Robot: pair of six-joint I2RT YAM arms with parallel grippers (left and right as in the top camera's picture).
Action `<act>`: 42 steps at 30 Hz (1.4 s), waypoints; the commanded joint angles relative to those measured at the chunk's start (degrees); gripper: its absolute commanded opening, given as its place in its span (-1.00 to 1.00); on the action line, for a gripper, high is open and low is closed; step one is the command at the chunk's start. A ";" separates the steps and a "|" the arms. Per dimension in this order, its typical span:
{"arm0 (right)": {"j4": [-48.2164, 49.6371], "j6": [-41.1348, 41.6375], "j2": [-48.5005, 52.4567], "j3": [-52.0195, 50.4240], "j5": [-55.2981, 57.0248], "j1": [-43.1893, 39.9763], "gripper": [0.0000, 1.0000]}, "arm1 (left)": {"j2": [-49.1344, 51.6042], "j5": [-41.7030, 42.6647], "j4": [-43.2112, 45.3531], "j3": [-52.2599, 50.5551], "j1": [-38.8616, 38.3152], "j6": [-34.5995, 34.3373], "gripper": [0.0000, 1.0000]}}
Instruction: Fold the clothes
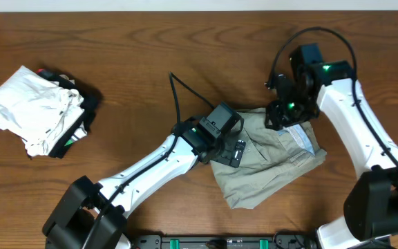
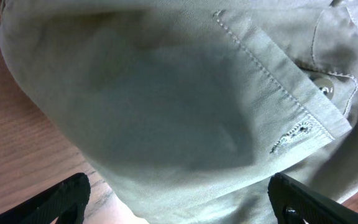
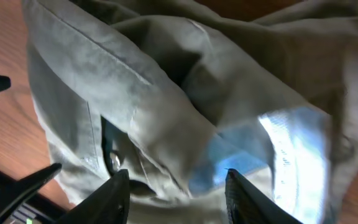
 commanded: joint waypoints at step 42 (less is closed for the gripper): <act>16.94 30.25 1.20 -10.08 33.00 -11.78 -0.86 | 20.04 3.98 16.83 -1.33 -0.66 -8.35 -0.43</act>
